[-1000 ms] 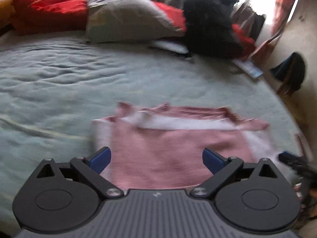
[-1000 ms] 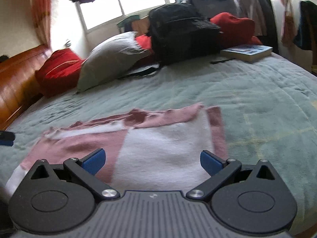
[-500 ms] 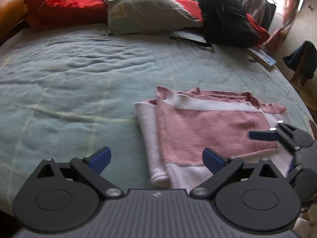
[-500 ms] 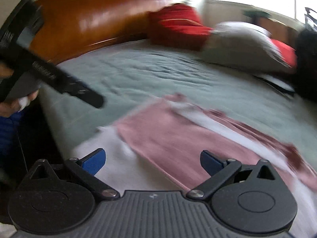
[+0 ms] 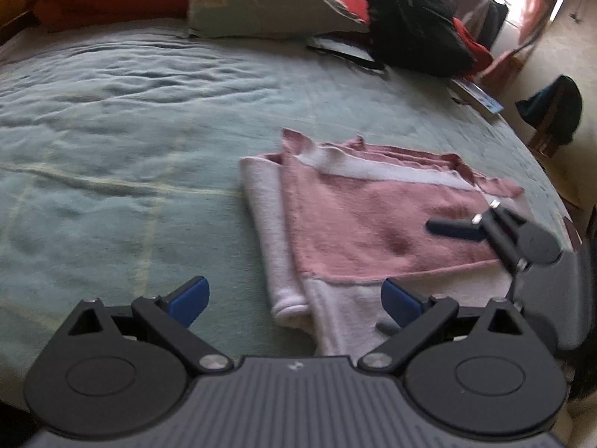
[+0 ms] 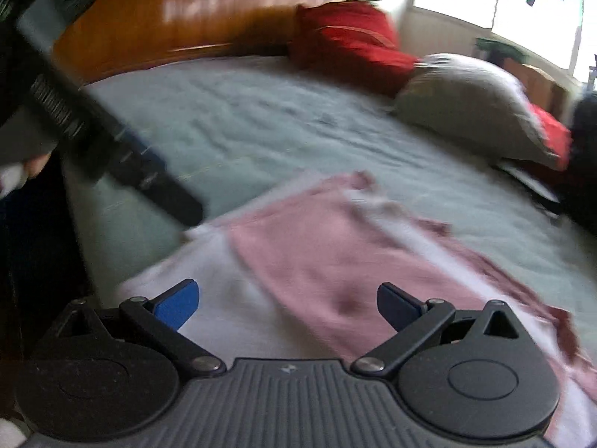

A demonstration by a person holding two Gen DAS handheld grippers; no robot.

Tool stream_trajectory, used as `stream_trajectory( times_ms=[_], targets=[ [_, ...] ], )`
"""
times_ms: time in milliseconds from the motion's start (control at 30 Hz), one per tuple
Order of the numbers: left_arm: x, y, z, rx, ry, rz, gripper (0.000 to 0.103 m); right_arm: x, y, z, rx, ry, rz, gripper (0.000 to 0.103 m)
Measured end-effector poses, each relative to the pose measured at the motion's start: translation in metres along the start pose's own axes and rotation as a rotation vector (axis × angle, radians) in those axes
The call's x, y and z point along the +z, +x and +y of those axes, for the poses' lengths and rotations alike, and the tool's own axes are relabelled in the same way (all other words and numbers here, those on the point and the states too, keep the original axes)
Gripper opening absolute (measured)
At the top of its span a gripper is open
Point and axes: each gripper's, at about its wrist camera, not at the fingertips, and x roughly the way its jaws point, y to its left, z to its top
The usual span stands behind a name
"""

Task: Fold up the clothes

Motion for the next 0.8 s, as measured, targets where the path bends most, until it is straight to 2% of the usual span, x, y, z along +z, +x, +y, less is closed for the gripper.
stream_trajectory(
  times_ms=[67,200,300,433,600,800],
  targets=[
    [0.001,0.008,-0.003,-0.022,0.009,0.011,0.098,-0.006,-0.005,-0.011,-0.014,0.039,0.007,0.103],
    [0.003,0.021,-0.006,-0.048,0.017,0.032,0.098,-0.017,-0.016,-0.03,0.024,0.152,0.01,0.103],
    [0.005,0.029,-0.007,-0.063,0.012,0.049,0.098,-0.023,-0.016,-0.038,0.009,0.184,0.008,0.103],
    [0.006,0.029,-0.01,-0.071,0.019,0.046,0.098,-0.026,0.004,-0.046,-0.037,0.225,0.099,0.103],
    [0.008,0.023,-0.016,-0.069,0.038,0.031,0.098,-0.016,-0.008,-0.047,0.015,0.245,0.038,0.103],
    [0.008,0.015,-0.019,-0.09,0.039,-0.004,0.098,-0.02,-0.023,-0.071,-0.036,0.321,-0.014,0.103]
  ],
)
